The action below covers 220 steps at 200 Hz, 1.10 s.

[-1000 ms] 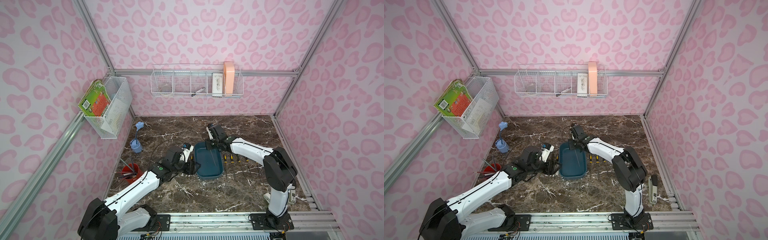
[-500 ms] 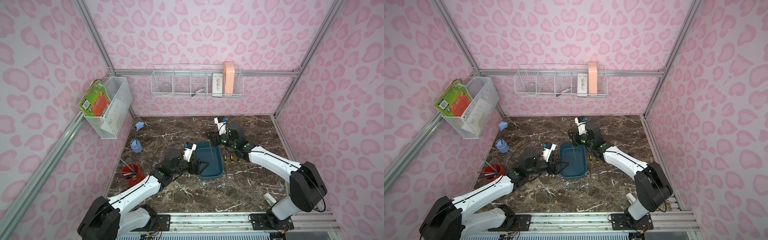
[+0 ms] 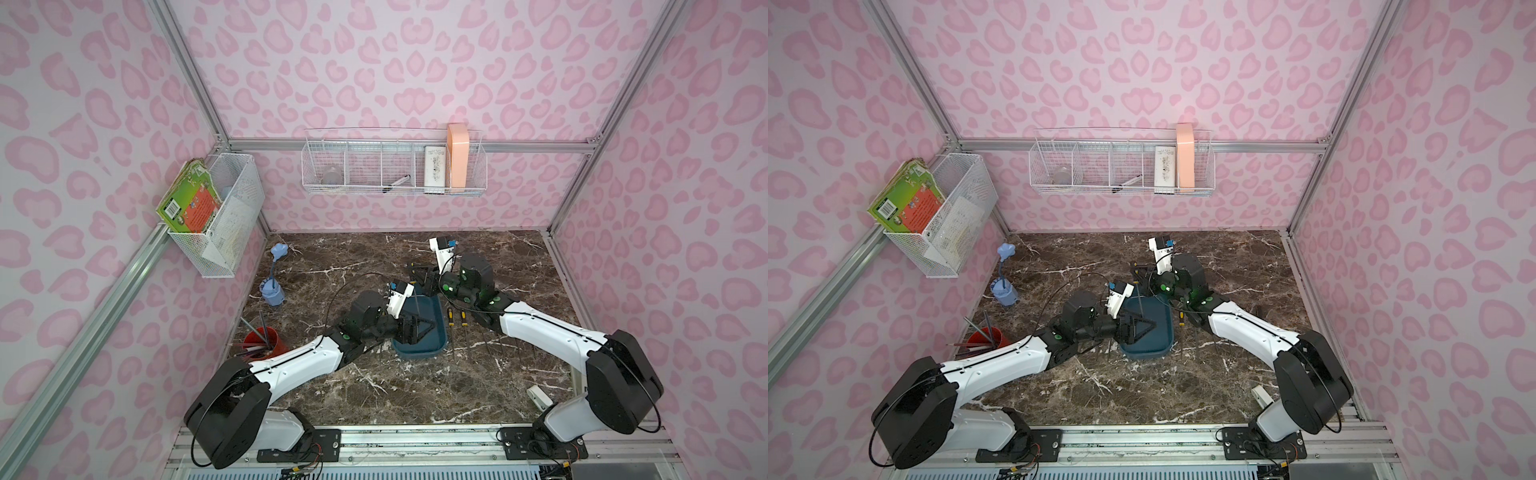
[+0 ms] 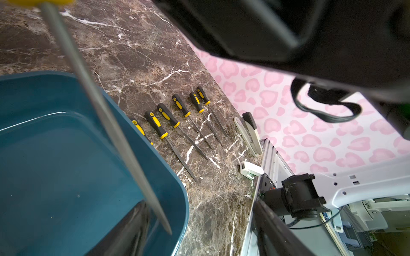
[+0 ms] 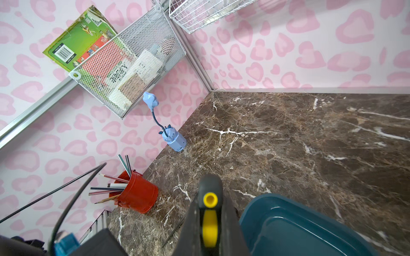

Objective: Take the file tool out of the storage box
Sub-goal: Pick up the file tool from the storage box, then place the file tool at the center of the board.

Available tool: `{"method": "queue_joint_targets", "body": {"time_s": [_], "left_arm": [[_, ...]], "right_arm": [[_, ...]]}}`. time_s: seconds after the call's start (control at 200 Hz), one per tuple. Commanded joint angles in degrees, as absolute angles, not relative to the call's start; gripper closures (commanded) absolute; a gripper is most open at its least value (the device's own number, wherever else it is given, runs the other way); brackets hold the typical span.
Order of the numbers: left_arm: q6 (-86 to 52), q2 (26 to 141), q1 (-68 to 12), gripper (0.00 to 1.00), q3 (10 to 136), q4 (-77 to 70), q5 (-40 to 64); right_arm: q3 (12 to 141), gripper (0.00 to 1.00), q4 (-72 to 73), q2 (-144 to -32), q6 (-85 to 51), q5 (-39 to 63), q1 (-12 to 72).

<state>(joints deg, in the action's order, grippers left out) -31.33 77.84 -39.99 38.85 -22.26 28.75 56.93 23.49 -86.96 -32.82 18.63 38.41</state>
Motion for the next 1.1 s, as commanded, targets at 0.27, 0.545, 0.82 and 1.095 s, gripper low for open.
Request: {"method": "queue_joint_targets", "body": {"time_s": [0.27,0.545,0.82,1.095], "left_arm": [[-31.7,80.7,-40.0,0.50,39.2,-27.2,29.0],[-30.9,81.6,-40.1,0.70,40.1,-25.4,28.6],[-29.4,79.5,-40.1,1.00,40.0,-22.2,26.1],[-28.7,77.4,-40.1,1.00,40.3,-18.0,25.1]], "right_arm": [[55.1,1.00,25.9,-85.4,-33.7,17.4,38.6],[54.5,1.00,26.0,-85.5,-33.2,17.1,38.6],[53.2,0.99,26.3,-84.9,-33.6,17.5,38.6],[51.3,0.90,28.0,-84.0,-34.0,19.0,38.2]]}}
